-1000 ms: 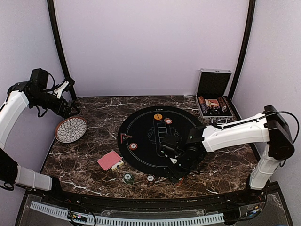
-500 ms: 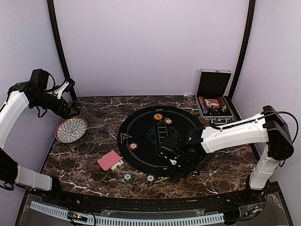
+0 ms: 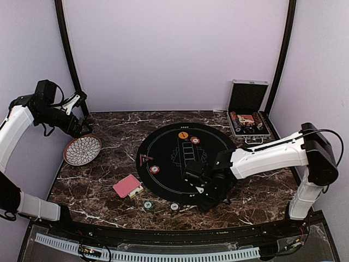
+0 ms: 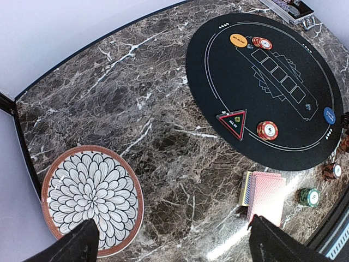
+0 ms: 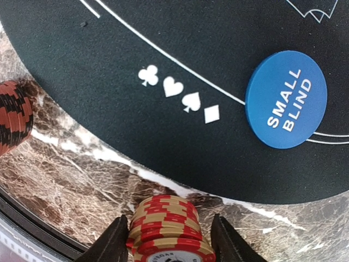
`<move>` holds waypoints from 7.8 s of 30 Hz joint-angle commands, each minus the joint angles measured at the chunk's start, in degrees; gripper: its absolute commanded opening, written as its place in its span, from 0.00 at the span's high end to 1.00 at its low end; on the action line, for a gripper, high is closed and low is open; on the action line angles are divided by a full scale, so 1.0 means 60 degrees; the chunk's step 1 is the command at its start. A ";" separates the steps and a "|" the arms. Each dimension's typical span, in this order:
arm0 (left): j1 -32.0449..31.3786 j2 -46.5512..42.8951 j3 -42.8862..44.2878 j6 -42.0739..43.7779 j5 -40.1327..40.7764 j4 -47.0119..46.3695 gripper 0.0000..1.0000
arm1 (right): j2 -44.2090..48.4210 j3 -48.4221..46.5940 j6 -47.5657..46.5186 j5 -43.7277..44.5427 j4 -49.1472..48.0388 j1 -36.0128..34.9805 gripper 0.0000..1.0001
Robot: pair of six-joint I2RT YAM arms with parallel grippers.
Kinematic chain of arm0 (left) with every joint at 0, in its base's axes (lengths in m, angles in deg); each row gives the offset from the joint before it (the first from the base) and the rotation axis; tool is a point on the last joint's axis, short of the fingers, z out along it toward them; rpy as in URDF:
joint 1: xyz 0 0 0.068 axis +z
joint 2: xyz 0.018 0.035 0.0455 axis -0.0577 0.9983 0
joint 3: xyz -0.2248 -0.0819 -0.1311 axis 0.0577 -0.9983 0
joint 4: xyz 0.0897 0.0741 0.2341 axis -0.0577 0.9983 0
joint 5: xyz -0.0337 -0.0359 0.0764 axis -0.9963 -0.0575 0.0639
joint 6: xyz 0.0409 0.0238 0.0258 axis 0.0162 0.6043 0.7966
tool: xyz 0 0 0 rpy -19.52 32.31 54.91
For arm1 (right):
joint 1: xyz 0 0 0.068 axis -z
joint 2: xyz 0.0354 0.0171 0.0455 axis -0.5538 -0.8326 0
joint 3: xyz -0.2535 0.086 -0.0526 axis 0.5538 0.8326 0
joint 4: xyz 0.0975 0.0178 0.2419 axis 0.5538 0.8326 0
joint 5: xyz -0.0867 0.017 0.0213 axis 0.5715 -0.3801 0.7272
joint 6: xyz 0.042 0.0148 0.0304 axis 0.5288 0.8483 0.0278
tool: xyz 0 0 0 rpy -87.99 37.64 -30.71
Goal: Distribute texas hold em gaming equipment
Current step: Pick up the pile of poker chips from the pile of poker chips, then place the poker chips pile in the small blind area, then pick up the pile of poker chips from the pile of poker chips, then place the poker chips pile in the big blind area.
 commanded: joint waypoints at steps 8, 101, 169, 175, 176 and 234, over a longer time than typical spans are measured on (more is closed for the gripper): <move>0.0006 -0.0189 -0.0096 0.0111 -0.0050 0.0185 0.01 | 0.0233 -0.0339 -0.0028 0.0166 0.0376 -0.0135 0.42; 0.0002 -0.0163 -0.0304 0.0312 -0.0223 0.0393 0.01 | 0.0338 0.0403 -0.1149 0.0496 -0.0589 0.3613 0.38; 0.0004 -0.0238 -0.0125 0.0382 -0.0140 0.0522 0.01 | -0.2946 -0.4200 -0.2549 -0.0043 0.0137 -0.0985 0.28; -0.0002 -0.0208 -0.0085 0.0378 -0.0128 0.0522 0.01 | -0.3019 -0.4130 -0.2561 -0.0109 0.0087 -0.0977 0.35; -0.0004 -0.0196 -0.0082 0.0375 -0.0127 0.0522 0.01 | -0.3020 -0.4127 -0.2561 -0.0118 0.0086 -0.0971 0.37; -0.0003 -0.0200 -0.0053 0.0456 -0.0183 0.0600 0.01 | -0.6287 -1.1038 -0.2595 0.1355 0.0770 0.3766 0.88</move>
